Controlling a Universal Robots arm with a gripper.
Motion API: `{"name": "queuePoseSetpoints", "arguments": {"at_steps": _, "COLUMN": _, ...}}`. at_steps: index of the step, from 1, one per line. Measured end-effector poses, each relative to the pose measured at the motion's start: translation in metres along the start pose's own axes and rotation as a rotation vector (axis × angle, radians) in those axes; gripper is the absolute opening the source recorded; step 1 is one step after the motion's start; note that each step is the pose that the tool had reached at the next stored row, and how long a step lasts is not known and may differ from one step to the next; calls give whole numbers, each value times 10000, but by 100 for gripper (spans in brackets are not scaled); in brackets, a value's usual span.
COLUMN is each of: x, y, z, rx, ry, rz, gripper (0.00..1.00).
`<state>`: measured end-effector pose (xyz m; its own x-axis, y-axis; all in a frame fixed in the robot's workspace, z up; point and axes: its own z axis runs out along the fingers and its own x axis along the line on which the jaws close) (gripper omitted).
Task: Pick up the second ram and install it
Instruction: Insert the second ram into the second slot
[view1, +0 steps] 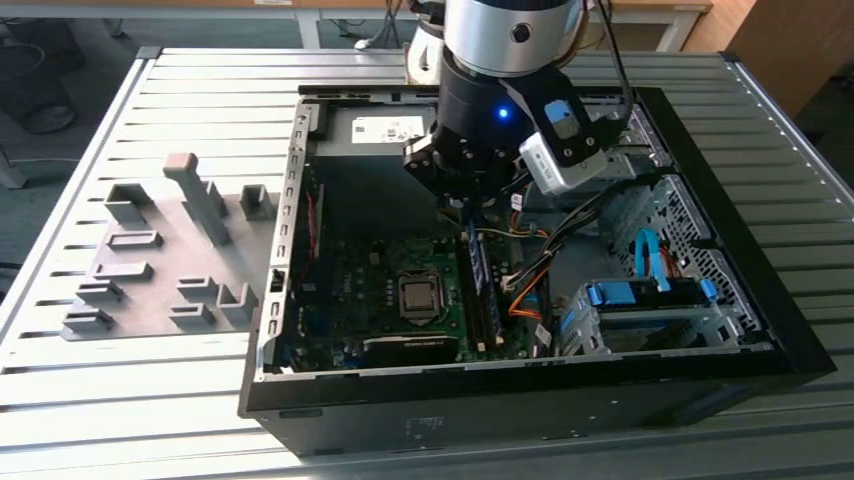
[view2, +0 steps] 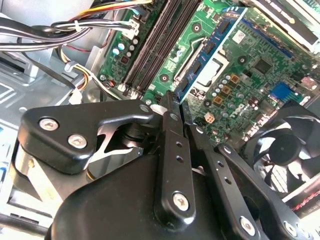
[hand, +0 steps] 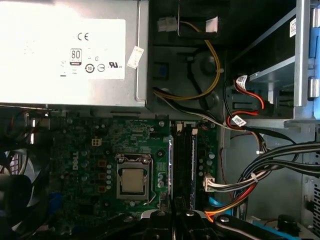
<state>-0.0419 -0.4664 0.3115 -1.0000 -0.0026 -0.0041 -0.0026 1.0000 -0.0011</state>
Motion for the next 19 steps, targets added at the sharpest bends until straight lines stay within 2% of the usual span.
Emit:
{"name": "queuePoseSetpoints", "arguments": {"at_steps": 13, "x": -69, "y": -1, "z": 220, "rx": -17, "ry": 6, "rz": 25, "gripper": 14}}
{"name": "queuePoseSetpoints", "arguments": {"at_steps": 19, "x": -72, "y": -1, "z": 238, "rx": -16, "ry": 9, "rz": 24, "gripper": 14}}
